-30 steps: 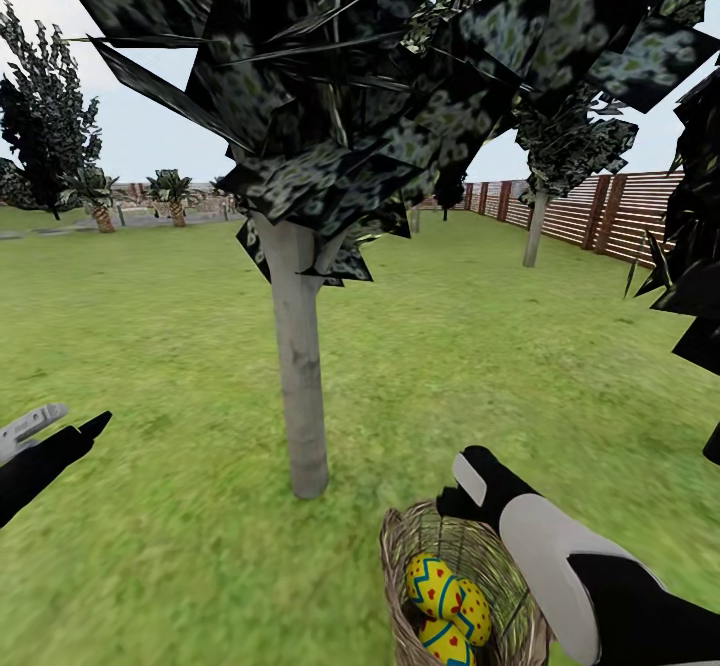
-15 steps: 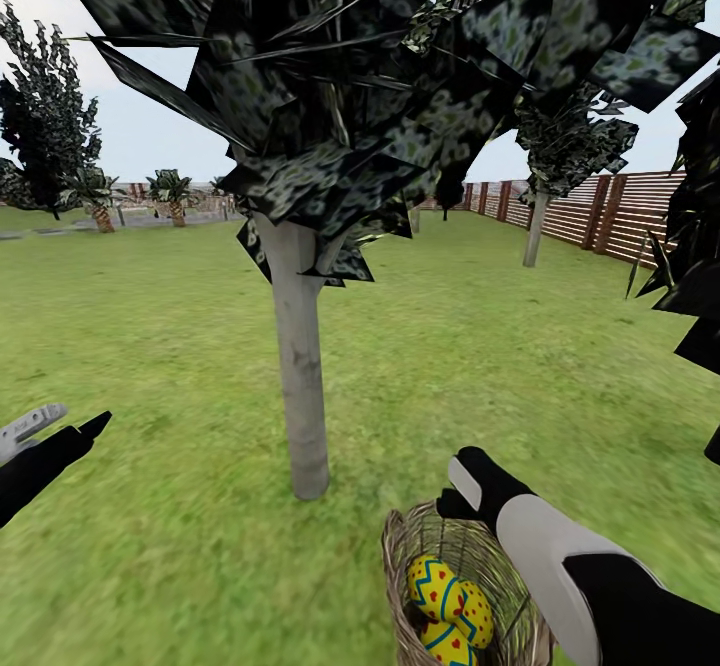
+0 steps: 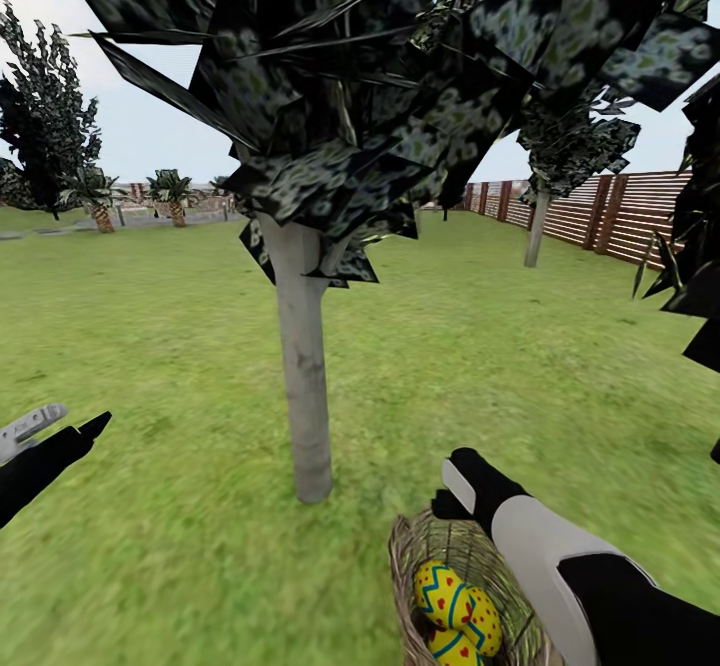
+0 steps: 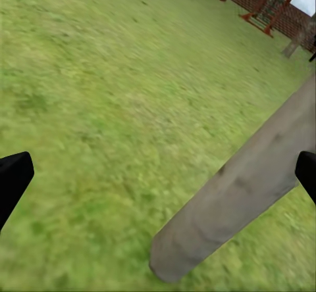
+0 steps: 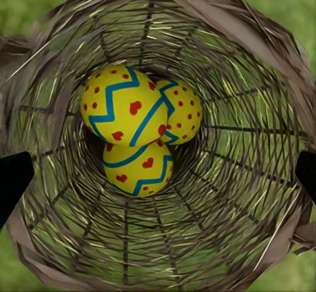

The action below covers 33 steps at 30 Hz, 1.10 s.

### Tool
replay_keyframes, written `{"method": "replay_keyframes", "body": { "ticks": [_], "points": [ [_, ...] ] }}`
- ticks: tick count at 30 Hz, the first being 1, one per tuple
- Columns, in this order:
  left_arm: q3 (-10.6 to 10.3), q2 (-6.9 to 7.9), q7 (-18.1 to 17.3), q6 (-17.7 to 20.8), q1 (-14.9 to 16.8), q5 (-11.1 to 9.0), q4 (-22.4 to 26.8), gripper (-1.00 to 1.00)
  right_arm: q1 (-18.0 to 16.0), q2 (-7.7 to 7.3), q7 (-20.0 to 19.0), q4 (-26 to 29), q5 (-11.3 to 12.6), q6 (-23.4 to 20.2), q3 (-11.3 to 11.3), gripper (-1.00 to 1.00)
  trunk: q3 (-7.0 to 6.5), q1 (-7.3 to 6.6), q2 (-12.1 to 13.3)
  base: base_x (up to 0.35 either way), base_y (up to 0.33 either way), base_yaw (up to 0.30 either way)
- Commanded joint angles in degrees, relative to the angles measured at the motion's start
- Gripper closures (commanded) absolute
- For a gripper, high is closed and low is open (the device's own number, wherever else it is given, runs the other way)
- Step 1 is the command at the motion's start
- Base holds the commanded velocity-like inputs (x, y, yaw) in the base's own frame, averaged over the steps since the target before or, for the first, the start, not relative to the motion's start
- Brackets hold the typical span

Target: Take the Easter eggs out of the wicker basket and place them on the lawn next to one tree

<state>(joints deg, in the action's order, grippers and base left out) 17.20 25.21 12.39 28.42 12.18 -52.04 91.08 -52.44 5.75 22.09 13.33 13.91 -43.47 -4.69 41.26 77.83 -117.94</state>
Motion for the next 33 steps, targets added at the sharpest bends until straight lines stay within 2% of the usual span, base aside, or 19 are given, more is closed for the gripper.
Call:
{"method": "replay_keyframes", "body": {
  "ticks": [1,8,33],
  "points": [
    [0.0,0.01,0.5,0.2,0.0,-0.6,0.1,-1.00,0.0,0.22,0.3,0.1,0.6,-0.2,-1.0,-1.00,0.07,0.00,0.0,0.054,0.050,0.000],
    [0.0,0.01,0.5,0.2,0.0,-0.6,0.1,-1.00,0.1,0.69,0.2,0.3,0.6,-0.1,-2.6,-1.00,0.07,0.00,0.0,0.042,0.021,0.000],
    [0.0,0.01,0.5,0.2,0.0,-0.6,0.1,-1.00,0.1,0.65,0.3,0.2,0.5,-0.1,-3.2,-1.00,0.07,0.00,0.0,0.006,0.001,0.000]
  ]
}}
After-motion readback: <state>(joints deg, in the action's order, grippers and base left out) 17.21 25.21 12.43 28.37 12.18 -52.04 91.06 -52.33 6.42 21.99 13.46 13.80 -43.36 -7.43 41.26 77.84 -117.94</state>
